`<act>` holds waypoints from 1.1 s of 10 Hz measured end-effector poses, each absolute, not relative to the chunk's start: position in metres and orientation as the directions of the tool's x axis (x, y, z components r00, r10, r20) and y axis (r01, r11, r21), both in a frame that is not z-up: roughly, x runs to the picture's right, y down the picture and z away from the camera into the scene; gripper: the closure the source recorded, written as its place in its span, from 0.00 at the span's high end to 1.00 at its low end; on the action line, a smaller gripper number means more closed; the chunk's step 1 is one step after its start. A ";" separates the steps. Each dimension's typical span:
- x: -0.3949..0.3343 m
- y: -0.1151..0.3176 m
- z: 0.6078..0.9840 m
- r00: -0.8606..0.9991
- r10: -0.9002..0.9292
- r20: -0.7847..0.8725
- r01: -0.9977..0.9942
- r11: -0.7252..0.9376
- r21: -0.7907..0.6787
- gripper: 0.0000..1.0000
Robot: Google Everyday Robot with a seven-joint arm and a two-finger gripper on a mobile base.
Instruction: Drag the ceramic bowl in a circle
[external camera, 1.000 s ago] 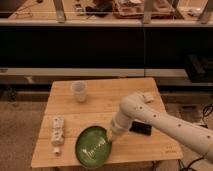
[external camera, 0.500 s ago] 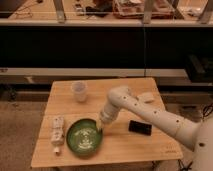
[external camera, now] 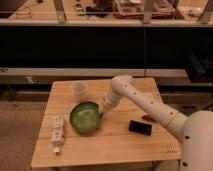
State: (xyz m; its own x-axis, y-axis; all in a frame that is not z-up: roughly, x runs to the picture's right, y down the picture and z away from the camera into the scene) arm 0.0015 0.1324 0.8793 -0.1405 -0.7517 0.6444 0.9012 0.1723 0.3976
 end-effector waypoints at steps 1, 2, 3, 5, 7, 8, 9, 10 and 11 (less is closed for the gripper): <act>0.018 0.134 0.885 -0.105 -0.743 0.661 0.916 0.186 0.354 0.00; 0.041 0.133 0.889 -0.048 -0.738 0.673 0.932 0.209 0.296 0.00; 0.068 0.130 0.889 0.011 -0.735 0.678 0.944 0.231 0.234 0.00; 0.118 0.121 0.879 0.111 -0.739 0.664 0.954 0.266 0.137 0.00; 0.150 0.125 0.851 0.126 -0.749 0.650 0.966 0.243 0.092 0.00; 0.151 0.140 0.835 0.090 -0.742 0.664 0.972 0.209 0.102 0.00; 0.146 0.162 0.820 0.035 -0.725 0.688 0.977 0.169 0.129 0.00; 0.138 0.185 0.804 -0.030 -0.699 0.714 0.977 0.129 0.167 0.00; 0.133 0.198 0.794 -0.067 -0.683 0.727 0.975 0.109 0.193 0.00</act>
